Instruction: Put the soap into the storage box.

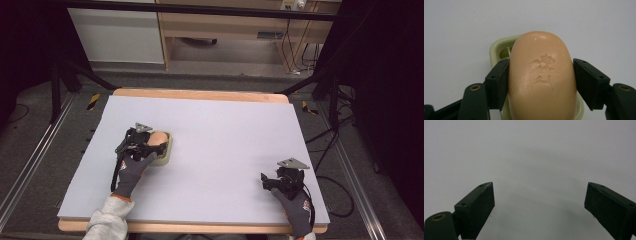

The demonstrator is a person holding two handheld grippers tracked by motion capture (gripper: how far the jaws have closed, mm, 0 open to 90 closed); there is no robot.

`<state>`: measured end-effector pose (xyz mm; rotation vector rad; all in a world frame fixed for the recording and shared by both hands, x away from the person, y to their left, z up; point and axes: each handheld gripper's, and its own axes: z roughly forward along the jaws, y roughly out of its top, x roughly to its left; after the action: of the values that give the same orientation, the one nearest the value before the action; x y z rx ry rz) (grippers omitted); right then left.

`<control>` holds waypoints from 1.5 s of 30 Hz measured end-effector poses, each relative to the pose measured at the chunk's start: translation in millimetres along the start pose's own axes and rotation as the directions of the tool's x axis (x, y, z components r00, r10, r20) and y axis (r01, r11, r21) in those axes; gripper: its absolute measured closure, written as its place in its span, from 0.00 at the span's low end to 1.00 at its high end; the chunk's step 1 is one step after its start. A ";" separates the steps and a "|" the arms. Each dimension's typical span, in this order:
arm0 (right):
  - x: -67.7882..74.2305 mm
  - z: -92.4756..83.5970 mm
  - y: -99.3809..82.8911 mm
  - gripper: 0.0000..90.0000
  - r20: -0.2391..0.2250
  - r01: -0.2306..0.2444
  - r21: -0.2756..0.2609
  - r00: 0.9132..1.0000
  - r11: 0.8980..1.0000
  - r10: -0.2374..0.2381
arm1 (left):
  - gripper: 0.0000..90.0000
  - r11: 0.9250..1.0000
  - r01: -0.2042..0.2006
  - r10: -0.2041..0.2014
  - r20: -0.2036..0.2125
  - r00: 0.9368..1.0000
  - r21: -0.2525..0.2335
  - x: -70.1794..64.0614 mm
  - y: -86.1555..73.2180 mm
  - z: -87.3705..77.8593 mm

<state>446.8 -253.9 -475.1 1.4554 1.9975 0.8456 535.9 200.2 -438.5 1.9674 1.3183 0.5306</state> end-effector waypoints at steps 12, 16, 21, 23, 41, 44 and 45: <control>-0.1 0.0 0.0 0.11 0.000 0.000 0.001 1.000 1.000 0.000 | 0.36 1.000 -0.009 0.009 -0.011 1.000 0.020 0.9 -2.7 7.8; 0.0 0.0 0.0 0.11 0.001 0.000 0.000 1.000 1.000 0.000 | 0.36 1.000 -0.008 0.008 -0.011 1.000 0.025 0.2 -3.1 9.6; 0.2 0.2 0.0 0.10 0.000 -0.003 0.001 1.000 1.000 0.003 | 0.36 0.999 -0.011 0.012 -0.012 1.000 0.033 -0.5 -3.5 12.0; 0.2 0.2 0.0 0.11 0.000 -0.003 0.002 1.000 1.000 0.003 | 0.36 0.999 -0.012 0.012 -0.013 1.000 0.033 -0.8 -3.6 12.4; 0.2 -0.2 0.0 0.10 0.004 -0.001 0.002 1.000 1.000 0.001 | 0.31 0.999 -0.010 0.011 -0.019 1.000 0.033 0.4 -5.3 13.9; 0.1 -0.3 0.0 0.10 0.004 -0.001 0.001 1.000 1.000 0.001 | 0.30 0.999 -0.010 0.011 -0.008 1.000 0.030 1.0 -5.2 11.9; 0.1 -0.4 0.1 0.10 0.004 0.000 0.002 1.000 1.000 0.000 | 0.30 1.000 -0.010 0.010 -0.005 1.000 0.029 1.1 -5.1 11.0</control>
<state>446.5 -253.9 -474.8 1.4574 1.9950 0.8404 540.4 198.9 -449.7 1.9988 1.3269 0.5249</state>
